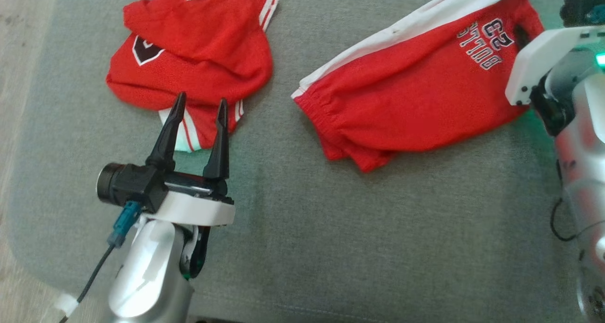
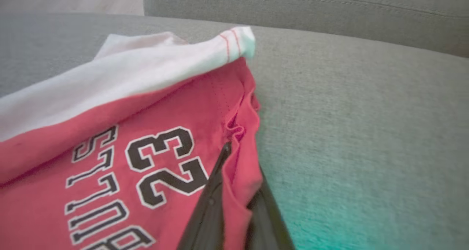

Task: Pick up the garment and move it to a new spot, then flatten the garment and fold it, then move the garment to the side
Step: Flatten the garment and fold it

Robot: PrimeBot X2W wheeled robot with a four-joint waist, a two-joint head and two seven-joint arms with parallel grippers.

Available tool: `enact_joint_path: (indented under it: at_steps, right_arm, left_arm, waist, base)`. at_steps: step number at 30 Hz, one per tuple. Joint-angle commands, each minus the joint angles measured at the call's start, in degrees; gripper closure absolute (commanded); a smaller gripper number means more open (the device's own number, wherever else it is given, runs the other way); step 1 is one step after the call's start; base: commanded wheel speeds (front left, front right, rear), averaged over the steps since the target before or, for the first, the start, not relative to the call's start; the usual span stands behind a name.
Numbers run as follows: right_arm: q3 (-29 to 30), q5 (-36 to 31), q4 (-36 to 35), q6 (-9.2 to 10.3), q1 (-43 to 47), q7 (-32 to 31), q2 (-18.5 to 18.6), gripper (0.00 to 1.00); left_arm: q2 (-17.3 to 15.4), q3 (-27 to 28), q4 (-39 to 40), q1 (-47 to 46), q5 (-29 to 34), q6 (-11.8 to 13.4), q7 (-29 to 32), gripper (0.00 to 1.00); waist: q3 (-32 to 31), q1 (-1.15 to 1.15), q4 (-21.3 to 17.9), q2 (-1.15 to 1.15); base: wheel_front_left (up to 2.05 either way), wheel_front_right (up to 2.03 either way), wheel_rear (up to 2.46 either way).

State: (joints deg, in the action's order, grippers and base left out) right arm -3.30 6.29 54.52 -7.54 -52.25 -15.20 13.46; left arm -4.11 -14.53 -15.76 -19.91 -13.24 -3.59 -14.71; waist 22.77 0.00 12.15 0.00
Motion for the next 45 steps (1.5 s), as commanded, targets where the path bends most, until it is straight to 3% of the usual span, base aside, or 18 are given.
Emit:
enact_joint_path:
  at_steps: [1,10,18,24,30,45]
  right_arm:
    - [-1.2,0.98,-0.37,0.05,0.9,1.29,1.47,1.0]
    - [1.27,6.56,0.74,0.05,4.13,6.89,7.65,1.0]
    - [12.41,4.05,4.91,0.05,7.73,10.62,11.86,1.0]
    - [15.05,3.35,4.47,0.05,7.9,12.62,8.3,1.0]
    - [13.64,5.59,1.16,0.05,8.51,13.88,3.19,1.0]
    - [-1.6,14.93,-12.93,0.05,12.98,11.94,-8.33,1.0]
  left_arm:
    - [-0.43,2.68,1.52,-1.2,0.82,-0.26,-0.29,0.0]
    - [-0.05,4.31,1.29,0.18,2.1,-0.85,-0.29,0.0]
    - [0.15,5.3,0.79,2.24,2.96,-1.21,-0.29,0.0]
    - [0.22,5.69,0.43,3.61,3.36,-1.43,-0.29,0.0]
    - [0.16,6.08,-0.01,5.21,3.93,-1.54,-0.29,0.0]
    - [0.42,6.22,0.05,7.6,3.85,-1.34,-0.29,0.0]
  waist:
    - [-0.93,0.0,-1.03,0.0]
    - [-4.27,0.0,-4.53,0.0]
    - [-7.23,0.0,-6.31,0.0]
    - [-9.3,0.0,-6.73,0.0]
    - [-12.41,0.0,-6.89,0.0]
    - [-15.88,0.0,-4.89,0.0]
  base:
    - [0.0,0.0,0.0]
    - [0.0,0.0,0.0]
    - [0.0,0.0,0.0]
    - [0.0,0.0,0.0]
    - [0.0,0.0,0.0]
    - [0.0,0.0,0.0]
